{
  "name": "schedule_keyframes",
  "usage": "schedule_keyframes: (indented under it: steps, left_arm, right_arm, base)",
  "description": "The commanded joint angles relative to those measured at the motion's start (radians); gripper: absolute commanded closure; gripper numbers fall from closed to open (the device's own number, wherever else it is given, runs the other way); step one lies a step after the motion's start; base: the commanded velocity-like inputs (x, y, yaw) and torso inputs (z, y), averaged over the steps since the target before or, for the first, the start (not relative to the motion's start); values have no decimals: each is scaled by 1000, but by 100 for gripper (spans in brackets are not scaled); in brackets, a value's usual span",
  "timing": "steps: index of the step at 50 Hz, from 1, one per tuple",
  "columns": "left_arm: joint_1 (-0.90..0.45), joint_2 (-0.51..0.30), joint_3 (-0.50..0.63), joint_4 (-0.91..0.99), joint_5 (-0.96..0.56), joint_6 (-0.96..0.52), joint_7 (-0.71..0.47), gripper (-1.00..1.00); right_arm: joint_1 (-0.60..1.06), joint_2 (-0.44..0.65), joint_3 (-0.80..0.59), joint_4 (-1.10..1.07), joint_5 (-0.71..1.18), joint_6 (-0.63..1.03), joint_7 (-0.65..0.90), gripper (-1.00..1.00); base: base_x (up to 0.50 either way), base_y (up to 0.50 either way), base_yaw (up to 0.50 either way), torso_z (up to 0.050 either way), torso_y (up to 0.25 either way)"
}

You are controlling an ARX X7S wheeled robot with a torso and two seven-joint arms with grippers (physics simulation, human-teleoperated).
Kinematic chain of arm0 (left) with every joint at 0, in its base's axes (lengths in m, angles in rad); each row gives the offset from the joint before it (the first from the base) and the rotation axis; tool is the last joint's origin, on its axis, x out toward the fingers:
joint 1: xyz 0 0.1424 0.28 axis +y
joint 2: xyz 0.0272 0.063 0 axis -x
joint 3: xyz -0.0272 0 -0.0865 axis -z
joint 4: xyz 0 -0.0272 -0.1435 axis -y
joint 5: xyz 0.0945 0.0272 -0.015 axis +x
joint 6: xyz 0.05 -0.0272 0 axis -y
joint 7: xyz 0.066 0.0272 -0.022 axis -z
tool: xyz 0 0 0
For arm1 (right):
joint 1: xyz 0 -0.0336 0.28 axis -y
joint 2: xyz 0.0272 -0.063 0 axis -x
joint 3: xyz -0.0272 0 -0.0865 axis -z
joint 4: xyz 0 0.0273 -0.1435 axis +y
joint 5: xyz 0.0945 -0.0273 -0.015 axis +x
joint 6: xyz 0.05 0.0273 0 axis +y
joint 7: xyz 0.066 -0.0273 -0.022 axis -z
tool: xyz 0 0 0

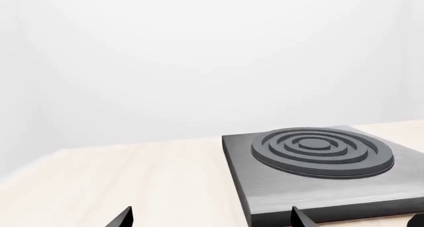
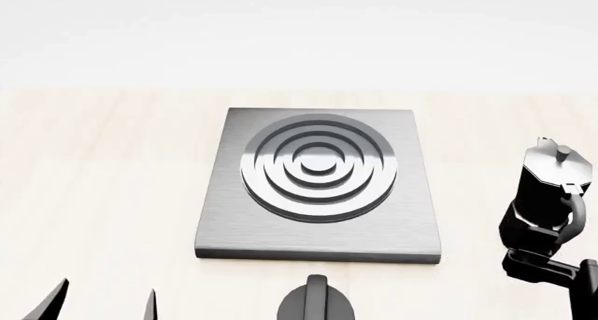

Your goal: Put the moka pot on the stove.

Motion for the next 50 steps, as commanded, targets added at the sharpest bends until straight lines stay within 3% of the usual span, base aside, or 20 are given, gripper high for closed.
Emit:
schedule_keyframes:
  steps: [1,29,50]
  left_arm:
    - [-1,-2,2,0,-1,0,-3,-100]
    - [-2,-4,6,-1,0,3,-15,-100]
    - [-3,-5,8,-4,5,9,-27,-100]
  right_arm:
    - [-4,-9,6,25,6,-63,-53,-100]
    - [42,-13,-7,89,10,-58,-82,-100]
    - [149,-21,-35,279,-24,-99,-152,-100]
  base:
    - [0,0,0,0,0]
    - [0,0,0,0,0]
    - [0,0,0,0,0]
